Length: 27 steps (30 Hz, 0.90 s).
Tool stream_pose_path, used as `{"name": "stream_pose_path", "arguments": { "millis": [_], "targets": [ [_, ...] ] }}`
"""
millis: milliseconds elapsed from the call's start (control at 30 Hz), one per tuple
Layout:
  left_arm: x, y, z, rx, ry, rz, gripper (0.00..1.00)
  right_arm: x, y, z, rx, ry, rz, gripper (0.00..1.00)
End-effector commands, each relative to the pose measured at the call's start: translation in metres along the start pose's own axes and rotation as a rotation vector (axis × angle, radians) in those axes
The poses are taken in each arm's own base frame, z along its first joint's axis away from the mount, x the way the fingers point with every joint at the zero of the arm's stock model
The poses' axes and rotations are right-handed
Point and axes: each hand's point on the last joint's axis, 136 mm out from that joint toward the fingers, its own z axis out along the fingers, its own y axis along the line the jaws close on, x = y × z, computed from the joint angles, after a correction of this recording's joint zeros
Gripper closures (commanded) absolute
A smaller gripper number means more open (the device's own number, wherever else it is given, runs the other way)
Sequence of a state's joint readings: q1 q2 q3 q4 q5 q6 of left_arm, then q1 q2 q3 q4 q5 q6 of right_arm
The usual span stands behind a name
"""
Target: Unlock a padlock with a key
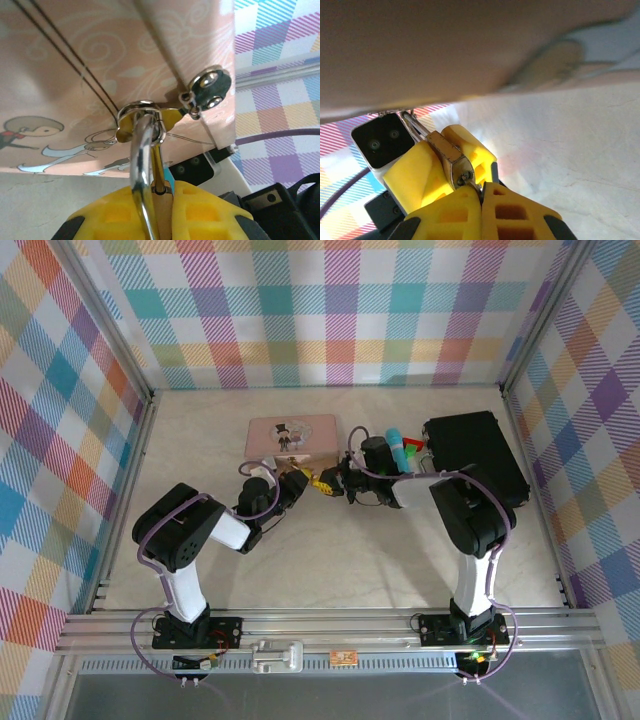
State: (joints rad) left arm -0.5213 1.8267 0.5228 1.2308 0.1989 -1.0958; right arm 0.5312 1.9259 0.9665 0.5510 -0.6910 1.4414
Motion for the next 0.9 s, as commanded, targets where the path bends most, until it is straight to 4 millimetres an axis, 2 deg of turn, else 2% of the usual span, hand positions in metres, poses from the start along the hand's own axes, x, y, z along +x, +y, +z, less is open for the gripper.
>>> {"name": "stream_pose_path", "arguments": {
  "millis": [0, 67, 133, 267, 367, 467, 700, 867],
  "targets": [
    [0.071, -0.074, -0.015, 0.325, 0.339, 0.179, 1.0, -0.021, 0.069, -0.004, -0.345, -0.042, 0.132, 1.0],
    [0.068, -0.082, -0.018, 0.353, 0.323, 0.238, 1.0, -0.011, 0.092, -0.008, -0.507, 0.056, 0.332, 1.0],
    [0.065, -0.091, -0.02, 0.379, 0.305, 0.284, 1.0, 0.007, 0.105, -0.006, -0.518, 0.134, 0.468, 1.0],
    [0.063, -0.098, -0.017, 0.403, 0.29, 0.329, 1.0, 0.028, 0.151, -0.02, -0.607, 0.176, 0.489, 1.0],
    [0.063, -0.097, -0.01, 0.402, 0.284, 0.339, 1.0, 0.03, 0.16, -0.022, -0.628, 0.186, 0.497, 1.0],
    [0.059, -0.099, -0.007, 0.396, 0.267, 0.32, 1.0, 0.024, 0.144, -0.015, -0.596, 0.169, 0.501, 1.0],
    [0.046, -0.087, -0.005, 0.321, 0.191, 0.232, 1.0, -0.014, 0.093, -0.01, -0.494, 0.067, 0.332, 1.0],
    [0.036, -0.079, -0.002, 0.28, 0.132, 0.217, 1.0, -0.029, 0.073, -0.014, -0.436, 0.001, 0.218, 0.91]
  ]
}}
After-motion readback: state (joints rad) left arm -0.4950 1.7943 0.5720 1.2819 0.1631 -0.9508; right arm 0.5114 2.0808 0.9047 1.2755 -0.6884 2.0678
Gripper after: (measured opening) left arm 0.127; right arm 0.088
